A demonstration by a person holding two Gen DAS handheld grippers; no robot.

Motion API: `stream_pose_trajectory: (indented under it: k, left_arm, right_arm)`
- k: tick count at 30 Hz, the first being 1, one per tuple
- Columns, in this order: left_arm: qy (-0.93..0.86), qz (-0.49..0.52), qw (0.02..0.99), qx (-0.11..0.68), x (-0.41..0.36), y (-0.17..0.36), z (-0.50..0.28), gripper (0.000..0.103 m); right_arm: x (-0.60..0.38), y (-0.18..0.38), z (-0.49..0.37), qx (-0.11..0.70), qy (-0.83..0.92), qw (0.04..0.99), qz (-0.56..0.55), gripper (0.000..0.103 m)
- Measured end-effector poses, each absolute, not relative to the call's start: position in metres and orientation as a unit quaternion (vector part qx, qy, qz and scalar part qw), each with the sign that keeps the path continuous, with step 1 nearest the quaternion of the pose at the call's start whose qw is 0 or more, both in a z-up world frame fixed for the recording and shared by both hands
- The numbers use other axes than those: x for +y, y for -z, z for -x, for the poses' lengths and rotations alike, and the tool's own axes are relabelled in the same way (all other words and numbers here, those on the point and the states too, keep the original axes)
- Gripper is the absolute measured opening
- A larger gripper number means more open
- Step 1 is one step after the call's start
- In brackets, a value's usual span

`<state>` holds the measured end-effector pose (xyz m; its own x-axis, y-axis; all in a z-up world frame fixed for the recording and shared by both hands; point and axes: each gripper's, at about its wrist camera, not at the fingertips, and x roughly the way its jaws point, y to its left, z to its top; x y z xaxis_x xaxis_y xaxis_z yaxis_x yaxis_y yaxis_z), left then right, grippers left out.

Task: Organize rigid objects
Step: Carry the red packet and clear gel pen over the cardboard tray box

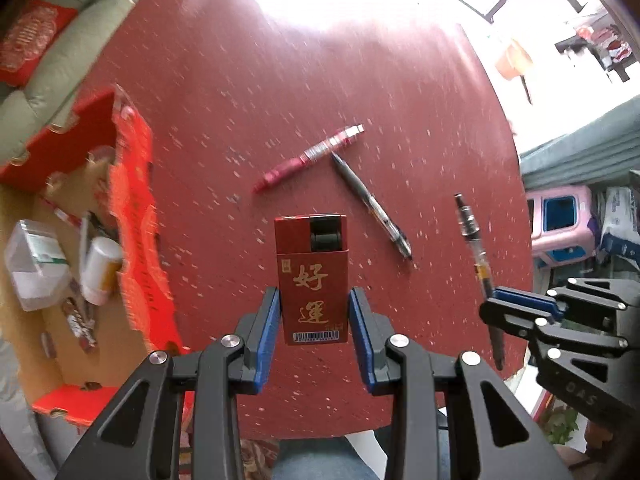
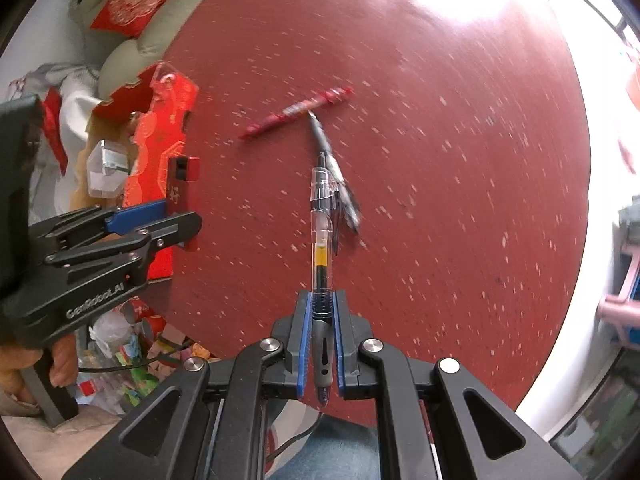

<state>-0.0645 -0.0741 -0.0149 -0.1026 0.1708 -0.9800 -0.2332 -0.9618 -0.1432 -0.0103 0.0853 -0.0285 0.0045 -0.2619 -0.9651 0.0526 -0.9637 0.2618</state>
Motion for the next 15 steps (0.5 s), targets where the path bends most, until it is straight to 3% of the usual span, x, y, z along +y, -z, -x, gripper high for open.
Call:
stream_pose_trajectory:
  k: [15]
  left_arm:
    - [-0.78,0.622,0.034,-0.054,-0.18,0.004,0.069,0.037]
  right_arm:
    - [-0.009,0.002,0.059,0.023,0.71,0.194,-0.677,0.011]
